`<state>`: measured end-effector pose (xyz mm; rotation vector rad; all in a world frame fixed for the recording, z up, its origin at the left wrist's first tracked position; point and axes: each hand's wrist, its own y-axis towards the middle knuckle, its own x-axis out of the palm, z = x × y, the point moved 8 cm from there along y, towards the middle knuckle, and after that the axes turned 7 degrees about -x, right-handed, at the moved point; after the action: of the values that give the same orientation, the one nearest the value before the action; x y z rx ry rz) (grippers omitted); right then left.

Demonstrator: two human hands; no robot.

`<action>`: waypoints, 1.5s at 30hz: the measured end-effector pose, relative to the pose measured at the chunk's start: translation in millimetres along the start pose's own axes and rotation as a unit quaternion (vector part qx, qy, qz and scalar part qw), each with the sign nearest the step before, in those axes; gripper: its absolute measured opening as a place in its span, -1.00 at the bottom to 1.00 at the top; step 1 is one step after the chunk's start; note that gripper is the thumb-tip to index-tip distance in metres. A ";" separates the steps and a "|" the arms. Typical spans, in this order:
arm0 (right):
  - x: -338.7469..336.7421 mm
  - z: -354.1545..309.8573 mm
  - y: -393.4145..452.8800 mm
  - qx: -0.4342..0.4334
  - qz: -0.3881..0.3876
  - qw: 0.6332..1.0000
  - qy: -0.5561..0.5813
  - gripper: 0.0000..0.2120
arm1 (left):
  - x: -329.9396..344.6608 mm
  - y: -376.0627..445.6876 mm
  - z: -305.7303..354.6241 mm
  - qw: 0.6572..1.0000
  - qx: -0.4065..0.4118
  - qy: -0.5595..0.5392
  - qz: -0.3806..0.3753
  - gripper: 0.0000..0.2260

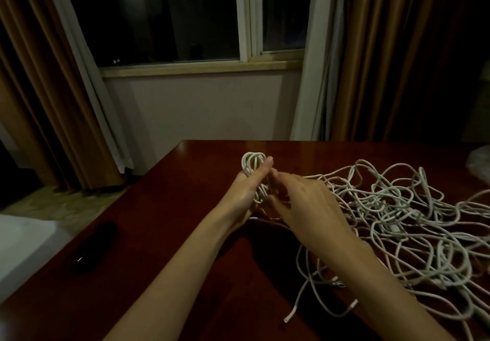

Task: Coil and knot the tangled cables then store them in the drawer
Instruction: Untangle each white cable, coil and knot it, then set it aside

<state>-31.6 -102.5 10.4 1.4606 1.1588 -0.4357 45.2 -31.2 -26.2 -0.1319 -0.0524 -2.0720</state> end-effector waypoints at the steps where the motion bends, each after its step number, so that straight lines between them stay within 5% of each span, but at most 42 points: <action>1: 0.0 3.9 0.6 0.007 -0.002 1.000 0.003 -0.73 | 1.4 -0.5 0.8 1.000 0.002 0.019 -0.003 -0.69; 11: -33.5 37.9 -1.6 0.036 0.059 0.997 -0.038 -0.82 | -10.3 -4.0 1.5 0.987 0.002 0.161 -0.015 -0.66; 14: -35.6 32.8 0.4 0.024 0.095 0.992 0.084 -0.74 | -3.1 -4.4 -1.4 0.980 -0.009 0.198 -0.036 -0.63; 17: -26.8 22.0 2.6 0.026 0.044 0.969 0.240 -0.69 | 8.9 -7.6 -5.1 0.976 -0.022 0.202 -0.074 -0.83; 21: -8.4 17.4 1.8 0.014 -0.010 0.988 0.154 -0.71 | 21.5 -10.7 -6.1 0.945 0.002 0.306 -0.111 -0.93; 23: 0.3 18.0 2.4 0.013 0.002 0.992 0.124 -0.70 | 32.4 -15.0 -4.4 0.914 0.029 0.384 -0.129 -0.69; 29: -10.7 18.8 3.5 -0.033 0.138 0.981 0.132 -0.73 | 31.9 -25.1 -6.8 0.945 -0.073 0.223 -0.227 -0.86; 32: -15.6 19.2 2.7 -0.044 0.176 0.974 0.132 -0.73 | 23.8 -18.0 -11.5 0.971 -0.122 0.151 -0.143 -0.43; 34: -15.1 24.1 2.1 -0.030 0.192 0.972 0.132 -0.69 | 23.5 -12.0 -15.9 0.975 -0.118 0.172 -0.080 -0.37; 38: -8.5 24.4 2.5 0.001 0.163 0.972 0.172 -0.81 | 15.5 -1.9 -13.3 0.968 -0.052 0.243 0.042 -0.53; 42: -0.6 35.3 -0.4 0.107 0.013 0.974 0.199 -0.66 | -21.0 1.5 8.7 0.970 0.049 0.197 0.134 -0.81; 45: -15.3 21.1 2.0 0.050 -0.046 0.974 0.214 -0.67 | -31.6 1.3 14.0 0.954 0.071 0.239 0.165 -0.87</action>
<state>-29.5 -127.4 18.1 1.6410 1.5696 -0.2486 62.5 -2.9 -15.9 0.4252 0.1117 -1.7097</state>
